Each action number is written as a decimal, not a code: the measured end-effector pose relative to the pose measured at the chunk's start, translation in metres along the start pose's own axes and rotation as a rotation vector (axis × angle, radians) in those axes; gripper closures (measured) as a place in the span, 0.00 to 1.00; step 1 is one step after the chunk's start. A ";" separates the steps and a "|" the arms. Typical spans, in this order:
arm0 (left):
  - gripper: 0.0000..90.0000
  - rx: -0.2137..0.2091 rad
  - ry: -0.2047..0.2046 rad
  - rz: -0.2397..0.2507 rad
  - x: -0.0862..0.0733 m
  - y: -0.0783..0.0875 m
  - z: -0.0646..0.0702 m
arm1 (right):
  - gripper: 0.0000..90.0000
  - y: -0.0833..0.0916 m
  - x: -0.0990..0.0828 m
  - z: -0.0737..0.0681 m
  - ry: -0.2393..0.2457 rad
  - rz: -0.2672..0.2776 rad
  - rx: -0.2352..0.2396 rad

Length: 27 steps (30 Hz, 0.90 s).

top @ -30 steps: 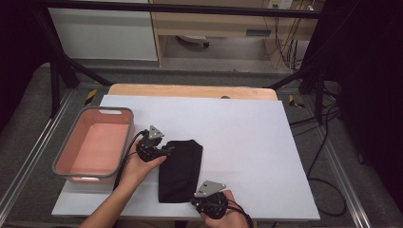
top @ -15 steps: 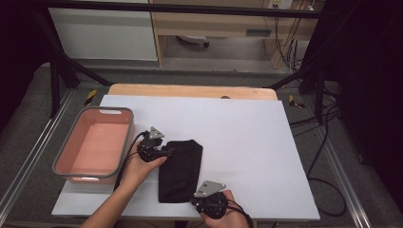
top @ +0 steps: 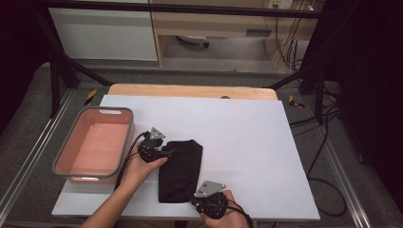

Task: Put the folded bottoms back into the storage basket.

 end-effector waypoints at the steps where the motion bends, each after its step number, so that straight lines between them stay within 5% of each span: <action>1: 0.36 -0.002 0.002 -0.001 0.000 0.000 0.000 | 0.92 0.000 0.000 0.000 0.000 0.000 0.000; 9: 0.36 -0.012 0.015 0.002 -0.002 -0.001 0.000 | 0.92 0.000 0.000 0.000 0.004 0.000 -0.002; 20: 0.37 -0.083 0.108 0.011 -0.008 -0.005 -0.005 | 0.92 0.000 0.000 0.000 0.004 -0.001 -0.001; 27: 0.50 -0.129 0.111 0.014 -0.008 -0.005 -0.002 | 0.92 0.000 0.000 0.000 0.006 -0.001 0.000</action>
Point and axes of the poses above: each handheld gripper's, and its own axes: y roughly backward along the jaws, x roughly out of its top, z roughly to its right, the point moved 3 cm from there along -y, roughly forward along the jaws, and after that the axes turned 4 degrees about x, right-handed, at the moved point
